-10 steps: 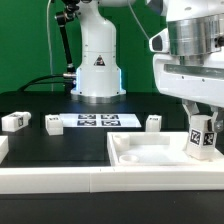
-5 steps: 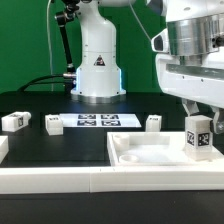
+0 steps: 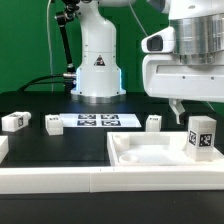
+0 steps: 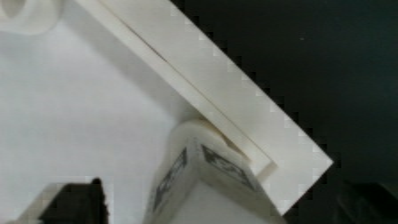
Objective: Assemble square table
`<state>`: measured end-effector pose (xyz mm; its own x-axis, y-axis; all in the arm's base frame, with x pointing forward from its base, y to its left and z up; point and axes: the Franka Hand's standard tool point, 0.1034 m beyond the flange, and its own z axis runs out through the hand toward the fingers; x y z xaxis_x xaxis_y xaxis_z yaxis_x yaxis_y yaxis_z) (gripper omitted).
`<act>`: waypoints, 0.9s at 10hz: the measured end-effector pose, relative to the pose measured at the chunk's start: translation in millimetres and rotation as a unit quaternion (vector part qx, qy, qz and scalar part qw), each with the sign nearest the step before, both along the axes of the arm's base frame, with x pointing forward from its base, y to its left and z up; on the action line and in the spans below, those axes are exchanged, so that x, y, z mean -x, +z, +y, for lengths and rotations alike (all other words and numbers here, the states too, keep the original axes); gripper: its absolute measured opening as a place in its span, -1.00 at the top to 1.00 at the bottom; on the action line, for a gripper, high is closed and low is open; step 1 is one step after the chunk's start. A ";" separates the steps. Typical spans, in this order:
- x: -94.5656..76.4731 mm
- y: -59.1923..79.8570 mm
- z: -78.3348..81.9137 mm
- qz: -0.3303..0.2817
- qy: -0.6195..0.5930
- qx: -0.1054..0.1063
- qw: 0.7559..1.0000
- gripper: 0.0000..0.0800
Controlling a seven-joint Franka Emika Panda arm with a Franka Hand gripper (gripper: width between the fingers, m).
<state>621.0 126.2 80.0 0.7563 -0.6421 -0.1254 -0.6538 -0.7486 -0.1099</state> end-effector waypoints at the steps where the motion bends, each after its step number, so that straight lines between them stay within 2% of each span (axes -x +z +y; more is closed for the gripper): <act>1: 0.0 0.0 0.0 -0.007 0.040 -0.001 0.999 -0.62; 2: 1.4 -0.3 -0.9 -0.011 0.099 0.006 0.995 -0.62; 3: 3.5 -0.6 -2.9 -0.013 0.183 0.033 0.982 -0.62; 4: 2.9 -0.2 -4.8 -0.020 0.253 0.044 0.966 -0.62; 7: 1.5 -0.1 -10.3 -0.036 0.393 0.041 0.918 -0.62; 8: 1.8 0.1 -8.2 -0.039 0.421 0.038 0.905 -0.62; 9: 2.1 0.2 -6.9 -0.040 0.426 0.037 0.903 -0.62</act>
Offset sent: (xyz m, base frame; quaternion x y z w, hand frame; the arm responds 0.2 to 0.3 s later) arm 0.0057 -0.0174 0.0029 -0.1267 0.0401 -0.2822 0.9501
